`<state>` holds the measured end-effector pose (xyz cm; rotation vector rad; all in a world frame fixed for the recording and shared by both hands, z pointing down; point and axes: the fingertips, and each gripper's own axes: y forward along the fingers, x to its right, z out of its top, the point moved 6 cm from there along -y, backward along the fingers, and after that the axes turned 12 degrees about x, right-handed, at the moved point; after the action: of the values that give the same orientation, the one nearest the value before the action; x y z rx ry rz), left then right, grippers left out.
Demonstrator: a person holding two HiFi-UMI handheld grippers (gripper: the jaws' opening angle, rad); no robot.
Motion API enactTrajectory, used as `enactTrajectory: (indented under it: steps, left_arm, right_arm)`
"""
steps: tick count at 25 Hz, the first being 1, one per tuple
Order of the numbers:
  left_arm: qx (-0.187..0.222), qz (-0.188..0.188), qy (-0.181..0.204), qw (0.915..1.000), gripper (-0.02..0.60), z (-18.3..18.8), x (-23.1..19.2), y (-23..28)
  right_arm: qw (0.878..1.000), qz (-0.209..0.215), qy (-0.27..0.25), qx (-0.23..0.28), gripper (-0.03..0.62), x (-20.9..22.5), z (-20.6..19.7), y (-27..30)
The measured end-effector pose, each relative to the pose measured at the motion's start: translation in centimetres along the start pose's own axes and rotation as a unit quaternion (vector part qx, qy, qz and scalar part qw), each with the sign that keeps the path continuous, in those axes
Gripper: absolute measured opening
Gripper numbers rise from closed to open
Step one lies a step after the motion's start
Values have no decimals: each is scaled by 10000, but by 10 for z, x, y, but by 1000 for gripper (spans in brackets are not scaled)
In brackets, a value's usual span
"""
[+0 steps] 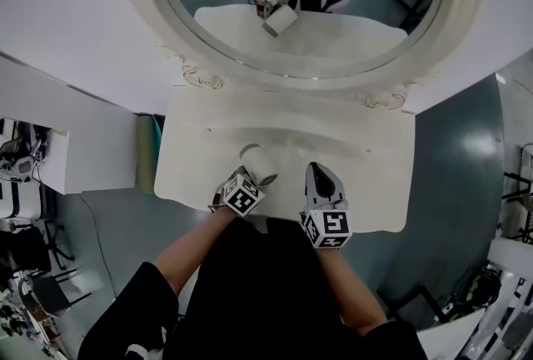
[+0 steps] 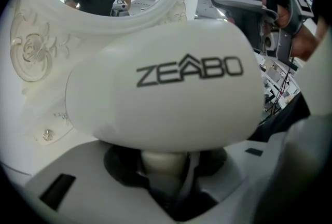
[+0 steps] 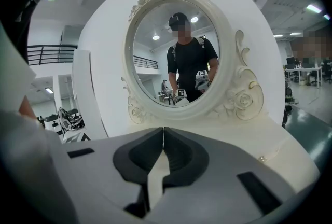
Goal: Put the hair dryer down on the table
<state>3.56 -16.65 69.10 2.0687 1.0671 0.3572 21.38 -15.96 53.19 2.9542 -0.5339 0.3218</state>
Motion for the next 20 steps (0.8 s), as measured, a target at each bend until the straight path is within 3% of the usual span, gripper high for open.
enactTrajectory:
  steps: [10,20]
  left_arm:
    - [-446,-11,-47,9990,193,-2,-3,19]
    - [-990,-270,-20,9947,194,-7,2,44]
  right_arm:
    - [9999,58,56,-137,18,-6,-5,10]
    - [9996,121,211,-166,18,-6,-7,11]
